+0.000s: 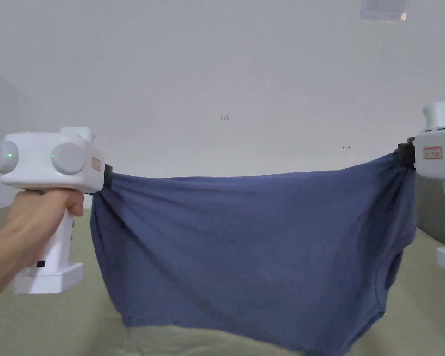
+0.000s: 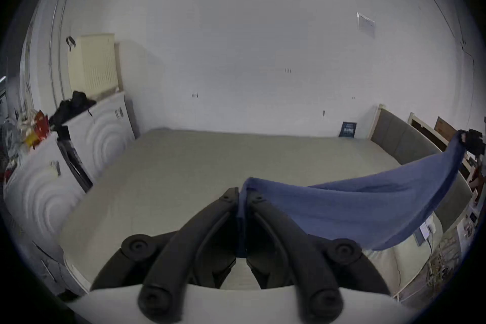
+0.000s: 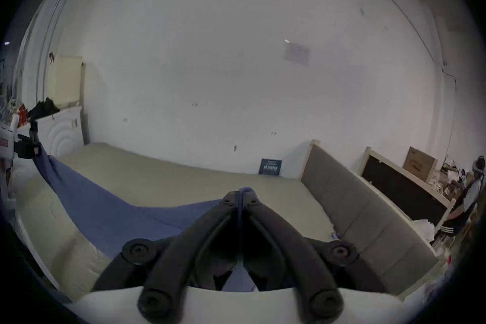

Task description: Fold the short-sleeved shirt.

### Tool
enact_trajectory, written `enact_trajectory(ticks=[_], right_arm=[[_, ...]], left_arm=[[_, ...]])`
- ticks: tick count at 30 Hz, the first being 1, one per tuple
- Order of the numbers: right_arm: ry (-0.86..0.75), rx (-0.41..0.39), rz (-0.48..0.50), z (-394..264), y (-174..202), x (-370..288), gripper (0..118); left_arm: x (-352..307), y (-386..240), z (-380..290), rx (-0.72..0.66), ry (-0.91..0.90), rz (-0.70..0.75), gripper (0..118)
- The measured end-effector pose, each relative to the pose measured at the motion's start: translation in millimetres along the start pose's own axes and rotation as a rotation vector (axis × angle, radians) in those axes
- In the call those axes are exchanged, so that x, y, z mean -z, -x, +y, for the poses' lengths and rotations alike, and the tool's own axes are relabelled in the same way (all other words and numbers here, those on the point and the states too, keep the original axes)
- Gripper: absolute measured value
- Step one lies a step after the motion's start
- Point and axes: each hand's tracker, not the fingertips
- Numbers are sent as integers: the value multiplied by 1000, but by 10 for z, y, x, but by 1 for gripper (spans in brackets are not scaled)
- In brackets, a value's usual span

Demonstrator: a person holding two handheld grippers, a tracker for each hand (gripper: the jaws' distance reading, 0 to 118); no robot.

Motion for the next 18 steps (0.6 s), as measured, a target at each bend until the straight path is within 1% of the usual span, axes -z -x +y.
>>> enact_trajectory(ticks=[1, 3, 9, 15, 18], right_arm=[[-27, 8, -12, 65, 11, 35, 1], [-29, 14, -12, 150, 49, 127, 1], [-48, 18, -28, 421, 170, 587, 1], [-44, -15, -47, 751, 232, 1138, 1], [-54, -11, -51, 895, 238, 1359, 1]], left_arm=[[-3, -13, 79, 17, -7, 18, 5], [28, -40, 202, 35, -24, 47, 5], [204, -101, 546, 47, -43, 106, 5], [545, -203, 901, 84, -61, 158, 5], [694, -240, 1085, 78, -81, 168, 5]])
